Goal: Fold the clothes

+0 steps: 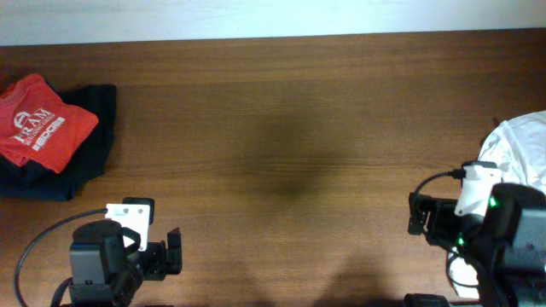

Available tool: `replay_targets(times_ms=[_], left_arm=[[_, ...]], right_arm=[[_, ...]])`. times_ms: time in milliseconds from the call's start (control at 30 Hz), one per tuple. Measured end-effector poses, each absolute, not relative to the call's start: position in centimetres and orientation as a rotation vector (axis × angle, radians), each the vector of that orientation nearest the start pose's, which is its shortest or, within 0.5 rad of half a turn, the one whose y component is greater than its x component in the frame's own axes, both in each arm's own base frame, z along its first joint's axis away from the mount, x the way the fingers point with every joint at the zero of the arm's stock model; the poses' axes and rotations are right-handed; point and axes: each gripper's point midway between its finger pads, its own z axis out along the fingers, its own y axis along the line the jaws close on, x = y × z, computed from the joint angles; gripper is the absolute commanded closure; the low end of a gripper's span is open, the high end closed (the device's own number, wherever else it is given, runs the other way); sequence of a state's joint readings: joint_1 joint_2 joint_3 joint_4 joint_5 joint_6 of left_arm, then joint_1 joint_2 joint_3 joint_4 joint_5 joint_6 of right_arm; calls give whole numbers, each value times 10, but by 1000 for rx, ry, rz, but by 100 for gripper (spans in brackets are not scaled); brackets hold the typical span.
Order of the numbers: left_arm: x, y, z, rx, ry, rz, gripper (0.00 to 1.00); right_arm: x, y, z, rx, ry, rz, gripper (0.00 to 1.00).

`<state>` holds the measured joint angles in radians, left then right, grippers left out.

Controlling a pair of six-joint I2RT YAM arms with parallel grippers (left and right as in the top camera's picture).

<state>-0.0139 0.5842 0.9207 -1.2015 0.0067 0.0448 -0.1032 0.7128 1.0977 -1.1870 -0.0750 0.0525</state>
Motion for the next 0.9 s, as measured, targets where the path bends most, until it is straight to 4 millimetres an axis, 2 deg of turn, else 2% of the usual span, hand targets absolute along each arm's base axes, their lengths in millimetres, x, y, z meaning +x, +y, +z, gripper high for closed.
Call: replay_targets(times_ms=[33,100,133,233,333,367,433,467,533,567,600,900], left_arm=[[171,-3,210,74,2434,6,1],[170,-4,209,75,2437,6,1],[171,-3,209,74,2436,6,1],[170,-3,209,73,2439,11,1],[170,-3,209,72,2438,13,1],[171,-2,209,72,2437,14,1],[171,-2,209,71,2436,15,1],[170,-2,209,71,2437,15,1],[170,-2,209,71,2437,15,1],[170,-2,209,71,2437,15,1],[170,-2,209,71,2436,15,1],[170,-2,209,71,2437,15,1]], right_arm=[[199,-8,275,132,2241,54,1],[201,-1,286,75,2047,63,1],[188,4,280,49,1969,74,1],[188,8,263,16,1771,88,1],[205,9,254,-4,1618,91,1],[219,9,245,-6,1573,90,1],[231,8,240,-12,1488,85,1],[239,6,228,-6,1428,74,1],[246,-2,188,34,1528,45,1],[247,-4,177,48,1569,34,1],[246,-6,158,60,1645,26,1],[246,-8,157,70,1646,16,1]])
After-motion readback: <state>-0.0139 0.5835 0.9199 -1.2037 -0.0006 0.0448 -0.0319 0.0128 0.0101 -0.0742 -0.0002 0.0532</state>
